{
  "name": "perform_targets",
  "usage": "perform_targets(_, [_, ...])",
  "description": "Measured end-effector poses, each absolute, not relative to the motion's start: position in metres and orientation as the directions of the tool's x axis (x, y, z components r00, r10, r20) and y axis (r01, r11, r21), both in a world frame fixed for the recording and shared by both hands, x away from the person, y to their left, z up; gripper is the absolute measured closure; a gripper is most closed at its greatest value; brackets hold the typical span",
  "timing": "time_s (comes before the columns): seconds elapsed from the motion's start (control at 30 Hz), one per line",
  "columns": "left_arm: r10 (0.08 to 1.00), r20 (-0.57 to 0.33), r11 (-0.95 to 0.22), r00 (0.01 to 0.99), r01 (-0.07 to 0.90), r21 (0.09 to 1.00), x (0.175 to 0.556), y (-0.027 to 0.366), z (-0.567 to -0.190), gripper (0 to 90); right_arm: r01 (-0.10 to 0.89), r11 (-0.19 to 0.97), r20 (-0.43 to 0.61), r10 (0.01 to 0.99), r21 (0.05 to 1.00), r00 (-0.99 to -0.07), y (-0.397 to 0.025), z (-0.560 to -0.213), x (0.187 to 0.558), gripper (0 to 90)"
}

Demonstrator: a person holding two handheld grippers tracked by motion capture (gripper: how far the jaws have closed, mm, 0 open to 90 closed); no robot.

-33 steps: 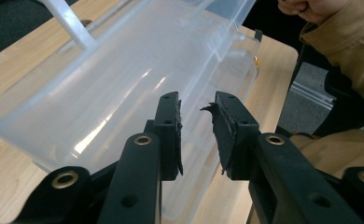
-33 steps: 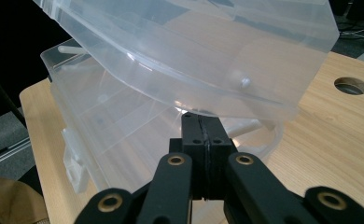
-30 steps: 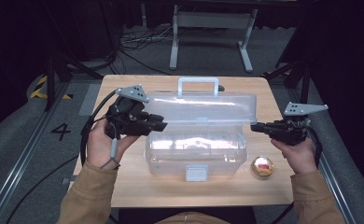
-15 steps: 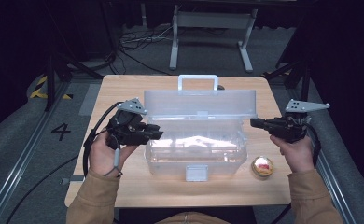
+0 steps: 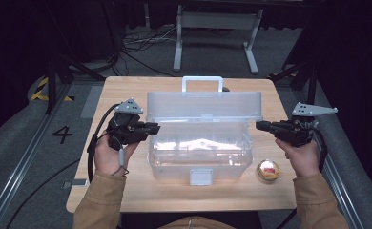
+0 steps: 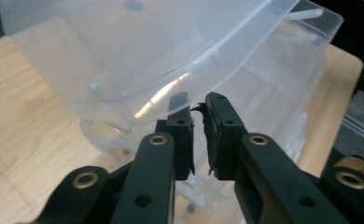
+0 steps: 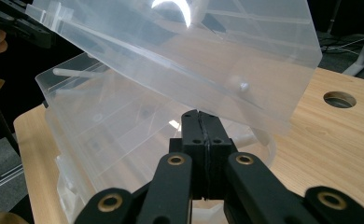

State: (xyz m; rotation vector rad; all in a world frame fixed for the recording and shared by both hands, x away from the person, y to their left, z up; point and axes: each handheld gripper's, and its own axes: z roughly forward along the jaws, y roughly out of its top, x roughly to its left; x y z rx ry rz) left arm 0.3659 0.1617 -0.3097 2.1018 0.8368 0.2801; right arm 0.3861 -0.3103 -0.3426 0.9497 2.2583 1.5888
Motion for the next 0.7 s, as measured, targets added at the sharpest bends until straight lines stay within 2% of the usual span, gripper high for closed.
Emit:
perform_targets(0.13, [0.696, -0.082, -0.402, 0.713, 0.482, 0.778, 0.3678, 0.1587, -0.3125, 89.0, 0.373, 0.203, 0.178, 0.616, 0.905, -0.767, -0.3101, -0.3431, 0.3857, 90.0])
perform_targets(0.7, [0.718, -0.08, -0.358, 0.691, 0.465, 0.81, 0.3713, 0.16, -0.3148, 89.6, 0.36, 0.214, 0.158, 0.62, 0.908, -0.768, -0.3084, -0.345, 0.3827, 90.0])
